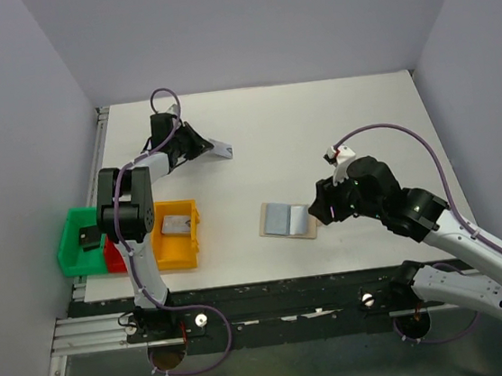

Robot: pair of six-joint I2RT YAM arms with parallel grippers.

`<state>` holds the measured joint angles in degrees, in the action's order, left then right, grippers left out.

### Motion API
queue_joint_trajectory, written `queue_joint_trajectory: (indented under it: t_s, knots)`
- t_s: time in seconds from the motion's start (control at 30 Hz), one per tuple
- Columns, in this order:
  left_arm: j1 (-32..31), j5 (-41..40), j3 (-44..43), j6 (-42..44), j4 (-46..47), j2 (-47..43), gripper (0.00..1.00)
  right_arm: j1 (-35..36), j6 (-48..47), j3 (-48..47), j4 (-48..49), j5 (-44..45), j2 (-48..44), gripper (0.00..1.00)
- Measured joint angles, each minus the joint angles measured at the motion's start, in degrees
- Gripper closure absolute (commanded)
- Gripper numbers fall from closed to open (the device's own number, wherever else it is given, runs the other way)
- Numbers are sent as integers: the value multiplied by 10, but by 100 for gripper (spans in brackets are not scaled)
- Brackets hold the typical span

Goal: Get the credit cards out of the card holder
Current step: Place the credit card at the center of the board.

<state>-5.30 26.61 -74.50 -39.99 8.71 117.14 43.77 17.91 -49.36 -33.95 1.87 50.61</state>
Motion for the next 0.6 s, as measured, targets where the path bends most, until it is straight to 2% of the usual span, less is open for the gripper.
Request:
queue_joint_trajectory:
  t_s: [0.23,0.5,0.53,0.6]
  knots:
    - [6,2,-1,16,-22,0,54,0,1,0,0,0,-6,41]
    - [22,-7,-9,29,-56,-7,37,0,6,5,0,5,-18,40]
    - [23,-10,-9,30,-59,-9,37,0,8,7,-1,10,-18,39]
    - [25,-28,-9,36,-73,-25,34,0,19,10,-2,32,-19,30]
